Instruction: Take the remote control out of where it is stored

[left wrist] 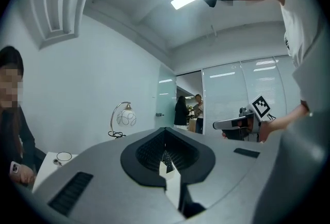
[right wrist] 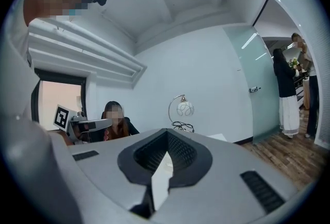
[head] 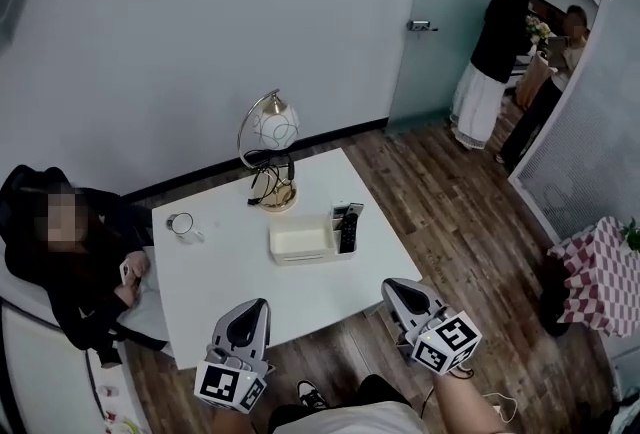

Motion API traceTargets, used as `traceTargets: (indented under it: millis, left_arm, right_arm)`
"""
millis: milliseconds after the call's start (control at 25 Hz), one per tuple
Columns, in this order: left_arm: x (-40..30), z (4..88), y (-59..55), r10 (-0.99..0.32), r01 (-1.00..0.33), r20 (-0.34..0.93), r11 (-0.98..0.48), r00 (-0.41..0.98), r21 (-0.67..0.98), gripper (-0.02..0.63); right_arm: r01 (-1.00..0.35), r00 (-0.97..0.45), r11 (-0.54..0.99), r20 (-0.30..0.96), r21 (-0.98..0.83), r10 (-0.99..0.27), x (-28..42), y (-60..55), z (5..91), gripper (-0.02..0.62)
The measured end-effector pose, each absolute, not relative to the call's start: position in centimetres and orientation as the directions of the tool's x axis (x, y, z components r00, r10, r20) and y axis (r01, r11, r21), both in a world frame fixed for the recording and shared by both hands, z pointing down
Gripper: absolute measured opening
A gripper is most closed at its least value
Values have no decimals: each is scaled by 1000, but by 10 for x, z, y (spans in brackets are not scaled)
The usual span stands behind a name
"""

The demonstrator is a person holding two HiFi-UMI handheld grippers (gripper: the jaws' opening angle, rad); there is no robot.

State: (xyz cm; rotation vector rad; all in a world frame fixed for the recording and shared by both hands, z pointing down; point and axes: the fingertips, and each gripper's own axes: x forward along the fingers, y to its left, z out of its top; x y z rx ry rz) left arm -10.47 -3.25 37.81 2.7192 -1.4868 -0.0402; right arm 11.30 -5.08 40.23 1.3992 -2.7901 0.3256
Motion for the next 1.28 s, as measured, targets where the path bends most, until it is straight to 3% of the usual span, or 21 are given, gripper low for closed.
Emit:
traceTargets:
  millis: [600,960,1120,1280]
  left_arm:
    - [-63,384,-58,-863,-862,30,-502,505,73,6]
    - [-68,390,-76,-841,-841,38,-536,540,75,6]
    - [-80,395,-82,-834,-834,50,-545,549,86,6]
    - [-94,407,-88,-832,-835,74,-543,549,94,6]
  right_arm:
    - [-793,-596,563,105,-231,-796,161,-95,418,8]
    - [-839,-537,497,198,-221,-820,144,-130,455,12]
    - [-878,-475,426,293,-219,-829,133,-164,490,125]
    - [-917,-397,341,392,-205,-830,125,-196,525,162]
